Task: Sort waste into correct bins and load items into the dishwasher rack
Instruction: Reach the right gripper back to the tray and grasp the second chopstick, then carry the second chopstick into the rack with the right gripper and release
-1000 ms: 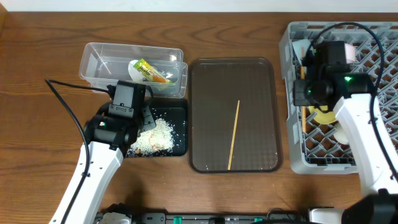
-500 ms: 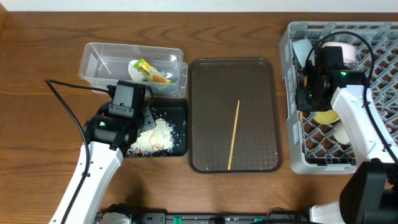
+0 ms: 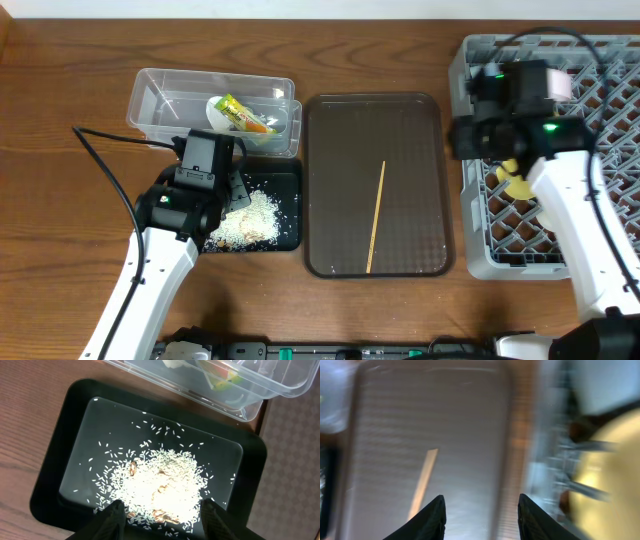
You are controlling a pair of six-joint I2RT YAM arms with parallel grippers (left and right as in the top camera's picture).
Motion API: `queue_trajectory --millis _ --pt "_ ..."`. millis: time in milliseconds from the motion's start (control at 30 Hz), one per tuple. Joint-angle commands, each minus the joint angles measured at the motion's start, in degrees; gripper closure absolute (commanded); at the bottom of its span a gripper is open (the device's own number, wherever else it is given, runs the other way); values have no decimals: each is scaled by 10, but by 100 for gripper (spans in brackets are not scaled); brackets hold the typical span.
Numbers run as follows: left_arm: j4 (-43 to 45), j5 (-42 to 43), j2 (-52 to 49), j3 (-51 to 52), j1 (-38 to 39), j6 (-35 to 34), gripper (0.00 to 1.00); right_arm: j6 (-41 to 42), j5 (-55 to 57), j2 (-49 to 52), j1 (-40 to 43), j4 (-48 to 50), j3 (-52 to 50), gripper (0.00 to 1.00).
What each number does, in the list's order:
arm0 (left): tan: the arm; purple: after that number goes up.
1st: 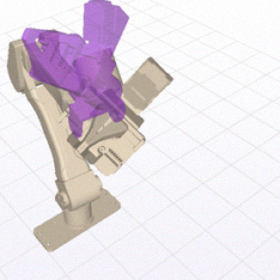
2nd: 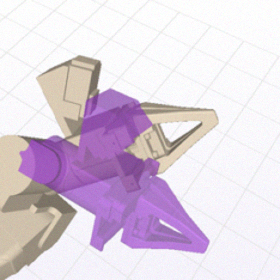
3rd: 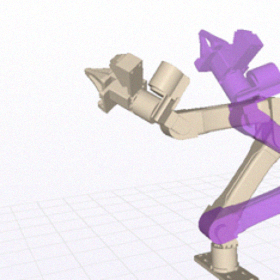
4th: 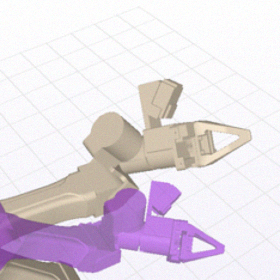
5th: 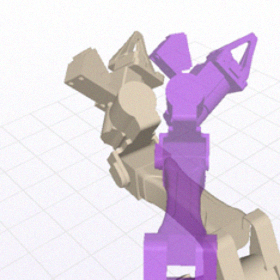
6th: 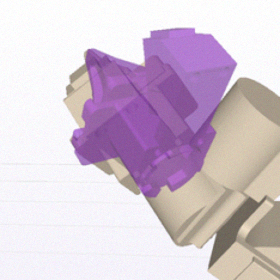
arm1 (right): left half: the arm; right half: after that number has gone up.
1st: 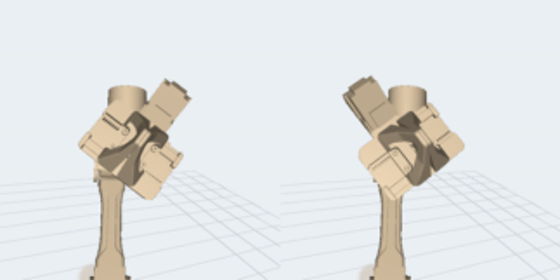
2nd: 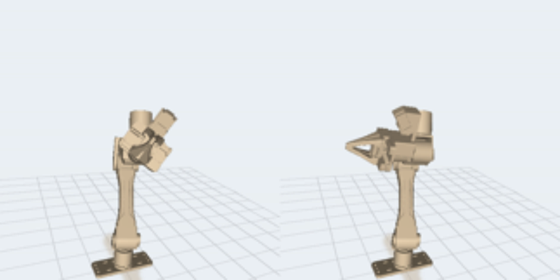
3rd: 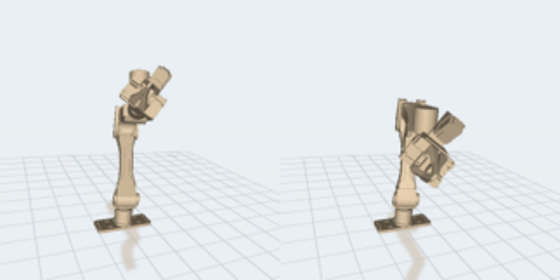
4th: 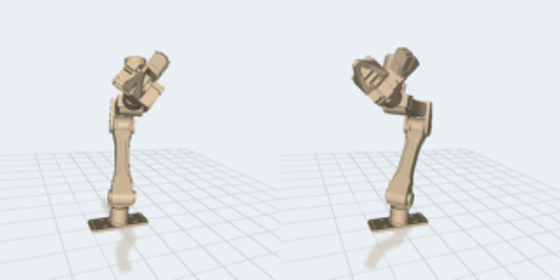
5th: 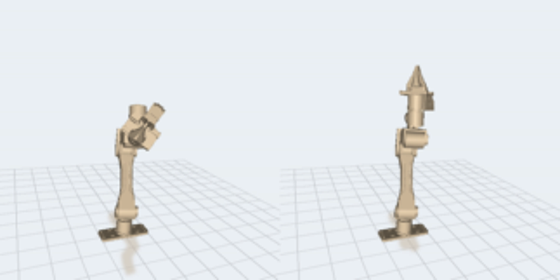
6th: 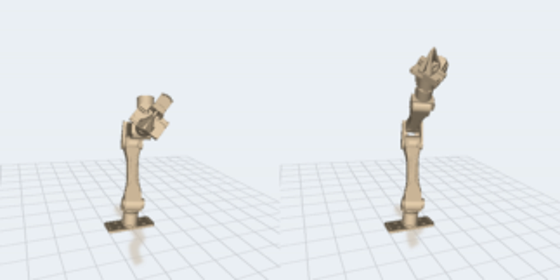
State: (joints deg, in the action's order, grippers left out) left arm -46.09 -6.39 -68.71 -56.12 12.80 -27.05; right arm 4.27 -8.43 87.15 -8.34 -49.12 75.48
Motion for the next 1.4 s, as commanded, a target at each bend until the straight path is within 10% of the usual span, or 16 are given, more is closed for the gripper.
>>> queue_trajectory --millis 0,600,767,967,1367 --pt "-1 -5 -2 3 -2 -3 48 32 -34 19 -55 2 -6 55" --pt "-1 -5 -2 3 -2 -3 48 221 21 244 -222 13 -44 57" --pt "-1 -5 -2 3 -2 -3 48 232 22 273 -224 11 -44 78" --pt "-1 -5 -2 3 -2 -3 48 231 43 237 -204 8 -34 99" --pt "-1 -5 -2 3 -2 -3 48 69 71 29 -19 -37 17 99"
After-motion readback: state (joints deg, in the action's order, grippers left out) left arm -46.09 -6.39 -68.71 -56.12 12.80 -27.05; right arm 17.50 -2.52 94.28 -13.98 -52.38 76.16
